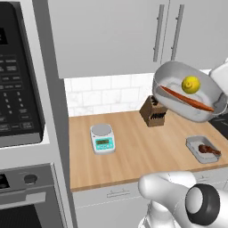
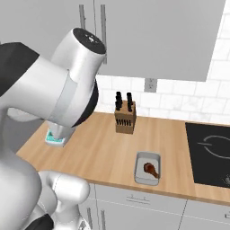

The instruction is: Take the meat container that has the chicken drumstick and place it on the second highest rack of the freezer. Then take the vegetable container that has the carrot and lemon and place it on the highest rack of the freezer.

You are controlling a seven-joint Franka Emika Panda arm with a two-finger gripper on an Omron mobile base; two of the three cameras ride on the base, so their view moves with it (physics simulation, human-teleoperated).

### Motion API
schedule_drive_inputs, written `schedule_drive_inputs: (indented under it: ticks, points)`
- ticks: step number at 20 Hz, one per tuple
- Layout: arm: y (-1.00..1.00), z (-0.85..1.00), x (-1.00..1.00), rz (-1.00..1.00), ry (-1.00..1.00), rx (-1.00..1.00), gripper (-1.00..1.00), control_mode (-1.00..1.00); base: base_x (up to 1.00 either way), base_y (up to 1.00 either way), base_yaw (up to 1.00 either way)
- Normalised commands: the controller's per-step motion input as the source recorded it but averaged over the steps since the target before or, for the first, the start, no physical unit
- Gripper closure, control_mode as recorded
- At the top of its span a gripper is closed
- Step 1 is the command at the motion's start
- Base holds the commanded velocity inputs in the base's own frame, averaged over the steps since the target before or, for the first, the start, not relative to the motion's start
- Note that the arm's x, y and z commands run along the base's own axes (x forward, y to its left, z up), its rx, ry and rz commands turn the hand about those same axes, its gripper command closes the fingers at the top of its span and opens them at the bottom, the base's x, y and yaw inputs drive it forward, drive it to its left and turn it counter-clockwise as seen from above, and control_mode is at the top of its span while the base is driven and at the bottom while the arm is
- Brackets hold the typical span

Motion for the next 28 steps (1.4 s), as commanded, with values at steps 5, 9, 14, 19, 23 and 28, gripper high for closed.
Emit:
schedule_drive_inputs:
  ticks: [5,9,14,19,23,28]
  points:
    - [0.06,0.0,-0.08,0.03,-0.03,-0.01,1.0,1.0,0.0,0.01,0.0]
    - [0.0,0.0,0.0,0.0,0.0,0.0,1.0,1.0,-0.06,0.0,0.05]
    - [0.0,0.0,0.0,0.0,0.0,0.0,1.0,1.0,-0.5,-0.1,0.1]
    - [0.0,0.0,0.0,0.0,0.0,0.0,1.0,1.0,-0.39,0.0,0.1]
    - [0.0,0.0,0.0,0.0,0.0,0.0,1.0,1.0,-0.1,0.11,0.31]
    - [0.0,0.0,0.0,0.0,0.0,0.0,1.0,1.0,-0.06,0.13,0.66]
